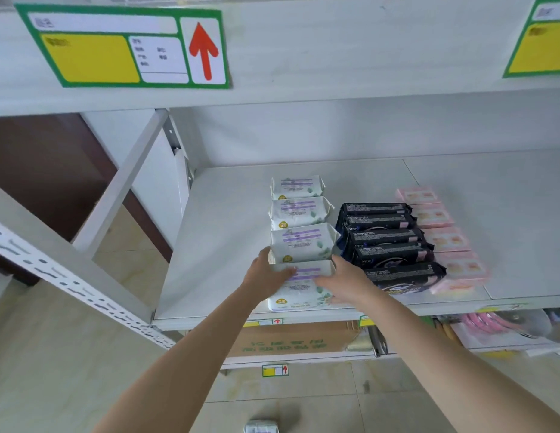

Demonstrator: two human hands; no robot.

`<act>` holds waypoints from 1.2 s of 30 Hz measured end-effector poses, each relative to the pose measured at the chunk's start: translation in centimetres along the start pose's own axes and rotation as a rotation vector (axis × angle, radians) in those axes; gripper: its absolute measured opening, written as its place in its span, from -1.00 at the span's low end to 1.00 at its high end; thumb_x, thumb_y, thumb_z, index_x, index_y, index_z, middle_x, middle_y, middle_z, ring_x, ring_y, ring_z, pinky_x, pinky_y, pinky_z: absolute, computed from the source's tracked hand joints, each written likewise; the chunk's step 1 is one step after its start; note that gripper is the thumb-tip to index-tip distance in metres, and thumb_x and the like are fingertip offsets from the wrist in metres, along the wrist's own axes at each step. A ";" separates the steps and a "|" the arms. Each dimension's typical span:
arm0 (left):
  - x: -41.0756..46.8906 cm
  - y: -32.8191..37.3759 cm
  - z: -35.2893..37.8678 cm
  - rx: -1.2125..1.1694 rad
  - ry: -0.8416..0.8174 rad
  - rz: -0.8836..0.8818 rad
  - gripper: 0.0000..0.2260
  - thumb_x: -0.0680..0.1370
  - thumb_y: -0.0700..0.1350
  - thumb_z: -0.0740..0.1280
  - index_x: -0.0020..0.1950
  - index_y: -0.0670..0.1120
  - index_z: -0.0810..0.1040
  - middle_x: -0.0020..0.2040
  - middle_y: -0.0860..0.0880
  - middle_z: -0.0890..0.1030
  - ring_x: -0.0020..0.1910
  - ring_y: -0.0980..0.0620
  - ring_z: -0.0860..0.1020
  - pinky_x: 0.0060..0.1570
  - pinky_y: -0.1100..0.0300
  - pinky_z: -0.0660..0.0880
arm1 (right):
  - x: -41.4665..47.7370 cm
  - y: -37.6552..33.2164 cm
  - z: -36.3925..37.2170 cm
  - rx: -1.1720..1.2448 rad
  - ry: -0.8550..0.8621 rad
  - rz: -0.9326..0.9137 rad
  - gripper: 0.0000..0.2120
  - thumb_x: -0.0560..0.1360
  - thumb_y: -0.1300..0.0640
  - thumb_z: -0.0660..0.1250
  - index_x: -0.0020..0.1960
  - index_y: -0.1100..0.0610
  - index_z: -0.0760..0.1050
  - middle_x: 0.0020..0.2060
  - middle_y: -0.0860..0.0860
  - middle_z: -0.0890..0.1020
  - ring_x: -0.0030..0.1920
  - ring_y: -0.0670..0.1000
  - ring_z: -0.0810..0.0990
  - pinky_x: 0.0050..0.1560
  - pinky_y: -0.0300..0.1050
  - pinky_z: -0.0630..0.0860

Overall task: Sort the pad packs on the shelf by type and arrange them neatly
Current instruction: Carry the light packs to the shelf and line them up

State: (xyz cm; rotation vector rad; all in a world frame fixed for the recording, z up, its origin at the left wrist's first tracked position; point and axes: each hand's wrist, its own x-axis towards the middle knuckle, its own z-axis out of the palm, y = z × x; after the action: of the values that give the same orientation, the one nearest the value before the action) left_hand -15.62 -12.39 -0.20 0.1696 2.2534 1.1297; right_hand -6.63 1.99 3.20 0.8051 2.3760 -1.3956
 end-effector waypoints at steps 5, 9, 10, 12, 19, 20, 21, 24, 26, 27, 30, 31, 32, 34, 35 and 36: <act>-0.9 -0.9 -1.3 0.567 -0.030 0.335 -0.05 0.38 0.22 0.40 0.52 0.09 -0.17 0.55 0.01 -0.22 0.54 -0.08 -0.13 0.48 -0.08 0.05 | -0.5 0.6 -1.6 -0.578 0.205 -0.153 -0.37 0.46 -0.04 0.32 0.44 0.06 0.15 0.27 0.08 0.37 0.22 0.10 0.44 0.00 -0.08 0.45; -0.7 -1.6 -1.6 0.958 -0.121 0.490 0.06 0.31 0.28 0.41 0.51 0.07 -0.28 0.52 -0.01 -0.34 0.50 -0.07 -0.32 0.49 -0.09 -0.15 | 0.1 1.1 -2.9 -0.847 0.228 -0.364 -0.25 0.44 -0.18 0.29 0.50 0.01 0.04 0.45 0.02 0.19 0.40 0.11 0.17 0.35 -0.01 0.22; -0.5 -1.7 -1.7 1.063 -0.109 0.517 0.07 0.32 0.28 0.41 0.50 0.05 -0.31 0.51 -0.02 -0.35 0.50 -0.09 -0.33 0.48 -0.09 -0.17 | 0.3 1.1 -3.1 -0.897 0.189 -0.395 -0.20 0.42 -0.22 0.30 0.51 -0.02 0.00 0.49 0.00 0.10 0.44 0.11 0.09 0.40 0.02 0.14; -0.1 -2.0 -1.5 1.217 -0.079 0.545 0.07 0.34 0.28 0.39 0.48 0.05 -0.37 0.49 -0.02 -0.39 0.50 -0.11 -0.33 0.47 -0.09 -0.19 | 0.8 1.1 -3.1 -0.962 0.084 -0.417 -0.12 0.38 -0.26 0.31 0.51 -0.06 -0.08 0.53 0.00 -0.10 0.51 0.09 -0.10 0.46 0.07 -0.03; 1.1 -0.9 -0.3 1.337 -0.030 0.489 -0.04 0.40 0.30 0.30 0.46 0.12 -0.38 0.52 -0.03 -0.35 0.51 -0.11 -0.29 0.47 -0.11 -0.11 | 3.1 1.5 -1.9 -1.131 -0.023 -0.386 -0.10 0.41 -0.24 0.30 0.52 0.00 -0.17 0.51 0.07 -0.21 0.51 0.05 -0.26 0.44 0.17 -0.34; 1.4 -0.6 -0.2 1.343 -0.032 0.477 -0.04 0.40 0.30 0.30 0.47 0.13 -0.37 0.52 -0.02 -0.35 0.51 -0.11 -0.29 0.47 -0.11 -0.12 | 3.3 1.5 -1.9 -1.129 -0.016 -0.386 -0.10 0.42 -0.23 0.29 0.52 0.01 -0.18 0.52 0.07 -0.21 0.51 0.05 -0.25 0.44 0.17 -0.33; 1.6 -0.4 -0.2 1.348 -0.033 0.465 -0.04 0.40 0.31 0.30 0.47 0.13 -0.37 0.52 -0.01 -0.35 0.51 -0.10 -0.29 0.47 -0.11 -0.12 | 3.5 1.5 -2.0 -1.129 -0.013 -0.389 -0.11 0.43 -0.22 0.28 0.52 0.01 -0.18 0.52 0.06 -0.21 0.51 0.05 -0.25 0.45 0.16 -0.32; 1.9 0.1 0.0 1.349 -0.023 0.442 -0.05 0.41 0.30 0.30 0.46 0.14 -0.38 0.52 -0.02 -0.35 0.51 -0.10 -0.29 0.48 -0.10 -0.11 | 4.0 1.5 -2.3 -1.136 -0.021 -0.396 -0.13 0.45 -0.20 0.27 0.52 0.03 -0.20 0.52 0.06 -0.21 0.51 0.05 -0.25 0.47 0.12 -0.29; 2.1 0.2 0.2 1.347 -0.013 0.437 -0.05 0.41 0.29 0.30 0.47 0.14 -0.37 0.52 -0.03 -0.35 0.51 -0.10 -0.29 0.48 -0.10 -0.11 | 4.3 1.5 -2.4 -1.135 -0.023 -0.398 -0.14 0.47 -0.19 0.26 0.52 0.03 -0.21 0.51 0.07 -0.22 0.51 0.05 -0.26 0.47 0.10 -0.28; 2.3 0.3 0.2 1.347 -0.008 0.435 -0.05 0.41 0.29 0.30 0.47 0.14 -0.37 0.52 -0.03 -0.35 0.51 -0.10 -0.29 0.48 -0.10 -0.10 | 4.5 1.5 -2.5 -1.136 -0.021 -0.402 -0.14 0.47 -0.19 0.25 0.52 0.04 -0.21 0.51 0.07 -0.22 0.51 0.05 -0.26 0.47 0.09 -0.28; 2.9 0.6 0.2 1.350 0.001 0.419 -0.05 0.41 0.30 0.30 0.46 0.15 -0.37 0.52 -0.02 -0.35 0.51 -0.09 -0.28 0.48 -0.12 -0.11 | 5.1 1.5 -2.7 -1.128 -0.012 -0.408 -0.16 0.48 -0.18 0.24 0.52 0.04 -0.22 0.51 0.07 -0.23 0.51 0.05 -0.26 0.48 0.06 -0.26; 3.1 0.7 0.2 1.348 0.005 0.412 -0.04 0.40 0.30 0.30 0.46 0.15 -0.38 0.52 -0.01 -0.34 0.51 -0.09 -0.28 0.48 -0.12 -0.12 | 5.4 1.5 -2.7 -1.124 -0.009 -0.407 -0.16 0.49 -0.17 0.24 0.52 0.04 -0.22 0.51 0.06 -0.23 0.51 0.04 -0.26 0.48 0.06 -0.26; 3.3 0.8 0.2 1.345 0.010 0.408 -0.04 0.40 0.30 0.30 0.46 0.15 -0.38 0.52 -0.01 -0.34 0.52 -0.08 -0.28 0.48 -0.12 -0.12 | 5.6 1.4 -2.8 -1.121 -0.007 -0.407 -0.16 0.49 -0.17 0.24 0.52 0.04 -0.22 0.51 0.06 -0.23 0.51 0.04 -0.26 0.48 0.05 -0.25; 3.7 1.0 0.2 1.344 0.020 0.402 -0.04 0.40 0.30 0.30 0.46 0.15 -0.38 0.52 0.00 -0.33 0.52 -0.09 -0.27 0.47 -0.12 -0.13 | 6.1 1.2 -2.9 -1.121 -0.006 -0.406 -0.16 0.49 -0.16 0.24 0.51 0.05 -0.23 0.51 0.06 -0.22 0.51 0.04 -0.26 0.48 0.04 -0.25; 3.8 1.1 0.2 1.345 0.026 0.399 -0.04 0.40 0.30 0.30 0.46 0.15 -0.38 0.52 0.00 -0.33 0.52 -0.09 -0.27 0.47 -0.12 -0.14 | 6.4 1.1 -2.9 -1.125 -0.005 -0.406 -0.17 0.50 -0.16 0.23 0.51 0.05 -0.23 0.51 0.06 -0.22 0.51 0.05 -0.25 0.48 0.03 -0.25; 4.0 1.2 0.2 1.346 0.029 0.393 -0.05 0.41 0.30 0.30 0.47 0.14 -0.38 0.53 0.00 -0.32 0.52 -0.09 -0.27 0.47 -0.13 -0.15 | 6.6 1.0 -2.9 -1.130 -0.004 -0.406 -0.18 0.50 -0.15 0.22 0.51 0.05 -0.23 0.52 0.07 -0.22 0.51 0.05 -0.25 0.48 0.03 -0.25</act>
State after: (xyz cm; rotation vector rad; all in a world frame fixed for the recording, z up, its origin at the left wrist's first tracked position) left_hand -18.91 -10.02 -1.24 1.1332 2.6730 -0.4283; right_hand -11.26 7.05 0.71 0.0001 2.8020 0.0347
